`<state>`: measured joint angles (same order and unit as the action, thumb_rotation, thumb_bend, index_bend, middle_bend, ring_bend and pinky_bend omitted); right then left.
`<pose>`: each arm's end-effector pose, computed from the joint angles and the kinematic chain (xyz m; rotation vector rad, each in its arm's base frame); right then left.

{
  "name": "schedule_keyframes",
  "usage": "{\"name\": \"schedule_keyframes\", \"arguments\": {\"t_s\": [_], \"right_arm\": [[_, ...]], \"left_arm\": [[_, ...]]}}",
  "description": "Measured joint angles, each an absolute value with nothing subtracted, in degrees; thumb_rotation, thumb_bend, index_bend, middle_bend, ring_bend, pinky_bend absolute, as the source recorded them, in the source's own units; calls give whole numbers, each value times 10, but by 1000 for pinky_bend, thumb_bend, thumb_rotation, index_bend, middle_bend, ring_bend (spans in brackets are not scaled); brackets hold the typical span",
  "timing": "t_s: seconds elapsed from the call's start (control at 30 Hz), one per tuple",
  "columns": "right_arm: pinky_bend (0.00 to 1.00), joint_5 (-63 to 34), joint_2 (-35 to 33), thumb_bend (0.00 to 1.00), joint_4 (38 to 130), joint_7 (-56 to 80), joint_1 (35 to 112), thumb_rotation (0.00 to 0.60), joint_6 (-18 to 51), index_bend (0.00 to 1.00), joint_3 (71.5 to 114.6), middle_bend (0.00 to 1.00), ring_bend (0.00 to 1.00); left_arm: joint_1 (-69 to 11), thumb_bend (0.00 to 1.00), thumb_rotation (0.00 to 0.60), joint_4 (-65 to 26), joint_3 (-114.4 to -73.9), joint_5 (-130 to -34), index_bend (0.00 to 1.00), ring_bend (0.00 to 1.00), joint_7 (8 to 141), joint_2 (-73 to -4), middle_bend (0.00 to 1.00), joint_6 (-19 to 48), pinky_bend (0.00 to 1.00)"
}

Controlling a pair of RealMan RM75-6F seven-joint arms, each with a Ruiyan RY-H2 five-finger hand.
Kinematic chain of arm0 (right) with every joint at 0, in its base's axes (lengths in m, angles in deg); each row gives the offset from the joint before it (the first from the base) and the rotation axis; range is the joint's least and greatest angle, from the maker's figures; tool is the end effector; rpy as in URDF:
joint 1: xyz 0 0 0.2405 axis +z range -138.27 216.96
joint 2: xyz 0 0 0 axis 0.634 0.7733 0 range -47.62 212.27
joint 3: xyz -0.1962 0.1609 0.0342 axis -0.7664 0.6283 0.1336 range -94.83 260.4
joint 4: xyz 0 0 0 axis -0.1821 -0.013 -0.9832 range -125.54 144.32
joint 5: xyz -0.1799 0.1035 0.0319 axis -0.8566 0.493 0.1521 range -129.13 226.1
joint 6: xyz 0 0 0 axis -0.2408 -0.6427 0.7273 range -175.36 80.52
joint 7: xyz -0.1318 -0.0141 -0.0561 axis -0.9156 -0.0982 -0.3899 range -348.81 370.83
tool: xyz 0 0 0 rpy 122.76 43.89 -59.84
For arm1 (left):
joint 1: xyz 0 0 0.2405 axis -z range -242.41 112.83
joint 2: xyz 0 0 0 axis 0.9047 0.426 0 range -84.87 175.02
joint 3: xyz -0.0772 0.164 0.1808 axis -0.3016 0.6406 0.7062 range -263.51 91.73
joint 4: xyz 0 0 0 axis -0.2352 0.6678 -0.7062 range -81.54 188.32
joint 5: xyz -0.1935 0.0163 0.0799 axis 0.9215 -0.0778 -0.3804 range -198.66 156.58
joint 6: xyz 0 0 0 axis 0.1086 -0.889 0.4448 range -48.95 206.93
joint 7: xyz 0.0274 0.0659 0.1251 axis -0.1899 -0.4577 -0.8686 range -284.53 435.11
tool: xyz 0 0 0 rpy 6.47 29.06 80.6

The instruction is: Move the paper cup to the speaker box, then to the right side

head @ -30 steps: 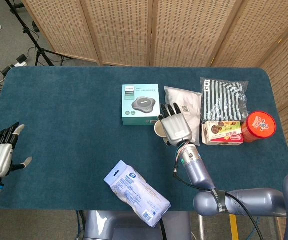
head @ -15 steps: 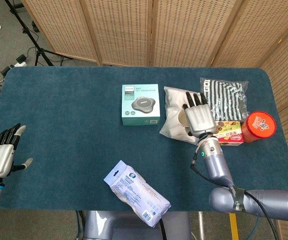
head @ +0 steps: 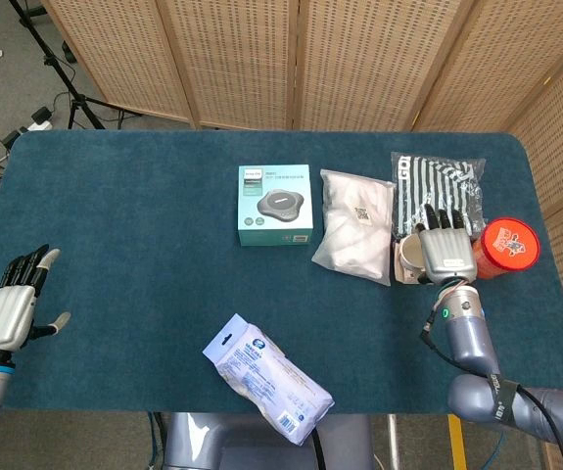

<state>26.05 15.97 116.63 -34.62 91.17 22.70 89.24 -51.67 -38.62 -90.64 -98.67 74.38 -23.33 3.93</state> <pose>-0.1723 -0.3539 0.1068 1.5529 -0.8978 0.4371 -0.3001 0.2301 0.1232 -1.4149 -1.0365 -0.9020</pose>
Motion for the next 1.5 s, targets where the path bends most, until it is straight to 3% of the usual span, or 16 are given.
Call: {"name": "schedule_keyframes", "arguments": {"t_s": [0.67, 1.5], "right_arm": [[0, 234, 194, 351, 1230, -310, 840, 600, 275, 310, 879, 0, 0], [0, 204, 170, 350, 1159, -248, 780, 600, 210, 310, 862, 0, 0]], "left_arm": [[-520, 230, 600, -397, -899, -1015, 0, 0, 773, -222, 0, 31, 0], [-518, 231, 600, -399, -898, -1011, 0, 0, 765, -224, 0, 38, 0]]}}
